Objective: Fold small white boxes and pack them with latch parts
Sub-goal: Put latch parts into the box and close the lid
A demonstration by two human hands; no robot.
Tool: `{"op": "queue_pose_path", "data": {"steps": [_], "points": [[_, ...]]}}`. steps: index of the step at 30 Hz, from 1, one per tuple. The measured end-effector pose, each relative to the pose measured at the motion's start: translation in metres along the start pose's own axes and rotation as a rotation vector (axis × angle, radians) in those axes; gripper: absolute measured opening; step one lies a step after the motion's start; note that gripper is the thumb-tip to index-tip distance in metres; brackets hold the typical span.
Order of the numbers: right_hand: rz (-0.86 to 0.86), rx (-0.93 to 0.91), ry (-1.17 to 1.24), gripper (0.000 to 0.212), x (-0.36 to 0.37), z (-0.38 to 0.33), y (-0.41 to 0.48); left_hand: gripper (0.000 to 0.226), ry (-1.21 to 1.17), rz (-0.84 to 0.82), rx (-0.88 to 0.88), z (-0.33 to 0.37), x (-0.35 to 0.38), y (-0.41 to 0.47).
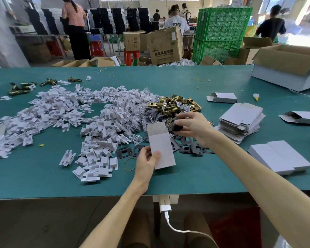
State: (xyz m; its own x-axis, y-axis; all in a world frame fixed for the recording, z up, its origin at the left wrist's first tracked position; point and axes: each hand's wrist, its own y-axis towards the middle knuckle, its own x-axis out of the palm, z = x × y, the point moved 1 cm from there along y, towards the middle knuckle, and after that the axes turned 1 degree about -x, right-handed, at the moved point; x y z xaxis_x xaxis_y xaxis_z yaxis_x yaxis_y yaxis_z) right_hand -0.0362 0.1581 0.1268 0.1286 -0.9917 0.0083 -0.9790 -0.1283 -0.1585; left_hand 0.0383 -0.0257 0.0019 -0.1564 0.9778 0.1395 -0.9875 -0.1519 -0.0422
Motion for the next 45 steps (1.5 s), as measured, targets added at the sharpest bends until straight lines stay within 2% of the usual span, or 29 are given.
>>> {"op": "queue_pose_path", "data": {"steps": [2, 4, 7, 10, 16, 23, 25, 27, 31, 41, 45], "points": [[-0.059, -0.014, 0.033, 0.033, 0.009, -0.007, -0.001, 0.032, 0.005, -0.011, 0.009, 0.001, 0.000, -0.001], [-0.083, -0.084, -0.036, 0.025, 0.017, -0.011, -0.001, 0.029, 0.008, -0.024, 0.021, 0.001, 0.000, -0.002], [-0.025, -0.256, -0.262, 0.011, 0.028, -0.012, -0.002, 0.028, 0.000, -0.036, 0.032, 0.003, 0.000, -0.002], [0.058, -0.400, -0.578, 0.009, 0.036, -0.011, 0.001, 0.028, -0.005, -0.036, 0.035, 0.004, 0.000, -0.002], [0.080, -0.496, -0.746, 0.008, 0.043, -0.008, -0.002, 0.029, 0.002, -0.037, 0.037, 0.002, -0.001, -0.002], [-0.012, -0.481, -0.901, 0.010, 0.044, -0.007, -0.007, 0.031, -0.005, -0.045, 0.039, 0.003, -0.001, -0.003], [-0.030, -0.479, -0.922, 0.016, 0.042, -0.007, -0.008, 0.031, 0.000, -0.049, 0.039, 0.003, -0.001, -0.004], [-0.049, -0.493, -0.939, 0.022, 0.039, -0.008, -0.010, 0.030, -0.002, -0.051, 0.041, 0.002, -0.002, -0.003], [-0.049, -0.539, -0.963, 0.021, 0.034, -0.011, -0.014, 0.028, 0.002, -0.061, 0.046, 0.002, -0.002, -0.003], [-0.240, -0.567, -1.297, 0.039, 0.040, 0.001, -0.022, 0.032, -0.003, -0.056, 0.052, 0.003, 0.000, -0.005], [-0.249, -0.639, -1.316, 0.029, 0.043, 0.005, -0.028, 0.032, -0.003, -0.057, 0.050, 0.003, 0.000, -0.005]]}}
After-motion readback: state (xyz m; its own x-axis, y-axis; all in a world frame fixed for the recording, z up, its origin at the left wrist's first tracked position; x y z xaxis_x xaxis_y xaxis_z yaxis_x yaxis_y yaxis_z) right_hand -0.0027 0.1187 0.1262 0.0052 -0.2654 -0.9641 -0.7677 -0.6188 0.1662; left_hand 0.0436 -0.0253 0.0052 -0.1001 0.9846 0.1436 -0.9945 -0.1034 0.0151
